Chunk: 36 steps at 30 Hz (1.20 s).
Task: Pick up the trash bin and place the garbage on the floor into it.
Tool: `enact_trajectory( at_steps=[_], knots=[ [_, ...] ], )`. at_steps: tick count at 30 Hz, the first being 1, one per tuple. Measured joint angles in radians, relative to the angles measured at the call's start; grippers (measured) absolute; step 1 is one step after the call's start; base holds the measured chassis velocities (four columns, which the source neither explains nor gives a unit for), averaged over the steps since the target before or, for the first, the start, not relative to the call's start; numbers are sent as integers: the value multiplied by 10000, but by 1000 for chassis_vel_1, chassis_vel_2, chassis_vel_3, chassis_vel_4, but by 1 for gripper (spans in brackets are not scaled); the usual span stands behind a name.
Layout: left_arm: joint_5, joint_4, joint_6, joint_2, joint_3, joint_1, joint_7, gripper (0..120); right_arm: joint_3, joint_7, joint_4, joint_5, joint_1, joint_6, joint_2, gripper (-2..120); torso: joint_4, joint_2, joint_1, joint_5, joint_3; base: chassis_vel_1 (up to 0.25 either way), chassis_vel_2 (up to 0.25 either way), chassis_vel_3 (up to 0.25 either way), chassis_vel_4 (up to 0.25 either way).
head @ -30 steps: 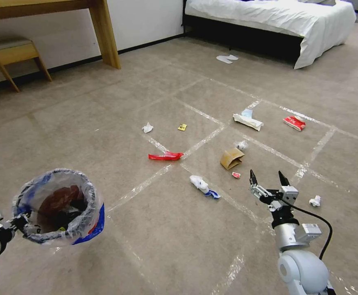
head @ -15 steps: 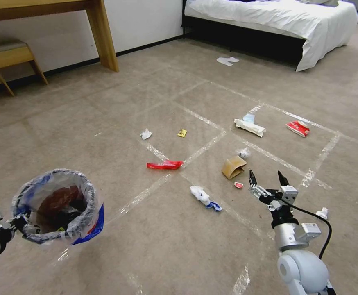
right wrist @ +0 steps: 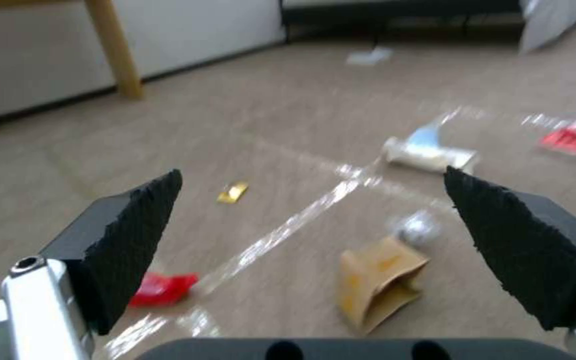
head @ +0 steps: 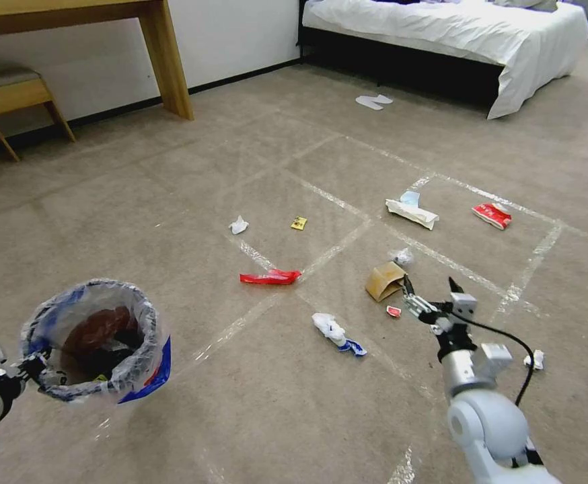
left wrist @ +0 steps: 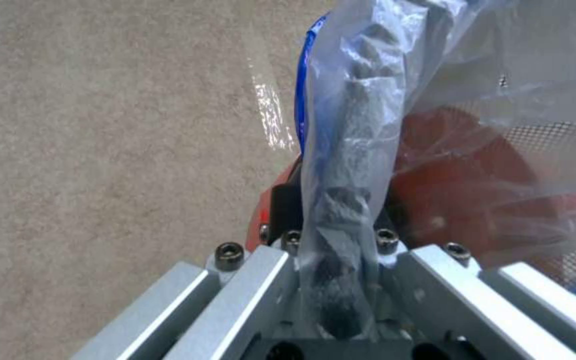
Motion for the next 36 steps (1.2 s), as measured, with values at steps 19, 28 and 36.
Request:
enact_trajectory(
  at_steps=[19,28,36],
  knots=[
    [446,36,0,-491,-321,266,6,0,-4961,2249,-4860,1720,4452,-5707,377,100,3,0,1,0,2,0,0,0,0],
    [499,44,0,-593,-411,350,7,0,-5474,1504,-7540,189,5542,-5544,1328,100,1,0,1,-1,2,0,0,0,0],
    [511,135,0,-552,-481,378,22,0,-5454,1118,-8740,-1166,5874,-5042,1493,100,-1,0,1,0,1,0,0,0,0]
  ],
)
